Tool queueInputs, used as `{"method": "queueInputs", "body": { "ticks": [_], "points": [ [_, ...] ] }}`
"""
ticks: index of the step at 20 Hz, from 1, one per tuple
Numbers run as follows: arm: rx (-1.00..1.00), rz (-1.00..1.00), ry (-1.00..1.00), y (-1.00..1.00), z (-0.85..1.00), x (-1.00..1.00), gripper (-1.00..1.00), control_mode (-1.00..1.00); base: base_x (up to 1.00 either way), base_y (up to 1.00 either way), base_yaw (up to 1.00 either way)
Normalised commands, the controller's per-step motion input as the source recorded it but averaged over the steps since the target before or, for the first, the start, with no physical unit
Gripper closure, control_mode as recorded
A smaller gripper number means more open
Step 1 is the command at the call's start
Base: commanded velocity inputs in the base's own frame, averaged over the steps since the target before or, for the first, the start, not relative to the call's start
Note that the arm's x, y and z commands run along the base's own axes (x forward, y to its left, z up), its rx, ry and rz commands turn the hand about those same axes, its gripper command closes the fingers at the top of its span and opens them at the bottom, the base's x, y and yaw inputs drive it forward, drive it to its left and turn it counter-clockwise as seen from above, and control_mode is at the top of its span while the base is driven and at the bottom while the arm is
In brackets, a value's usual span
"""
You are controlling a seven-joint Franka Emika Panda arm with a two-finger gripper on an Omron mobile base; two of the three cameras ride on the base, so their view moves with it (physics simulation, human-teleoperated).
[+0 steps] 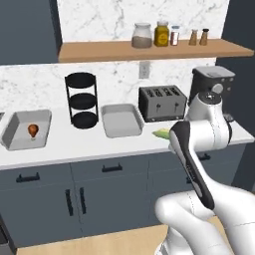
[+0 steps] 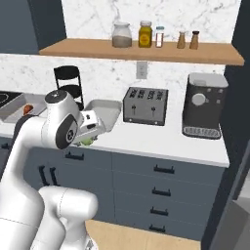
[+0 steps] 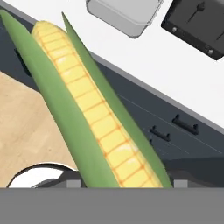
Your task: Place one corn and one chicken drumstick in each tupperware on the nearby counter, to pack two identical lunches.
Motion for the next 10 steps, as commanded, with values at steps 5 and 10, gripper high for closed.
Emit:
{"method": "queueInputs", "body": {
  "ticks": [5, 10],
  "points": [
    [0.00, 0.00, 0.00, 0.00, 0.00, 0.00, 1.00, 1.00, -0.01, 1.00, 0.06],
    [0.00, 0.00, 0.00, 0.00, 0.00, 0.00, 1.00, 1.00, 0.48, 1.00, -0.02]
  ]
}}
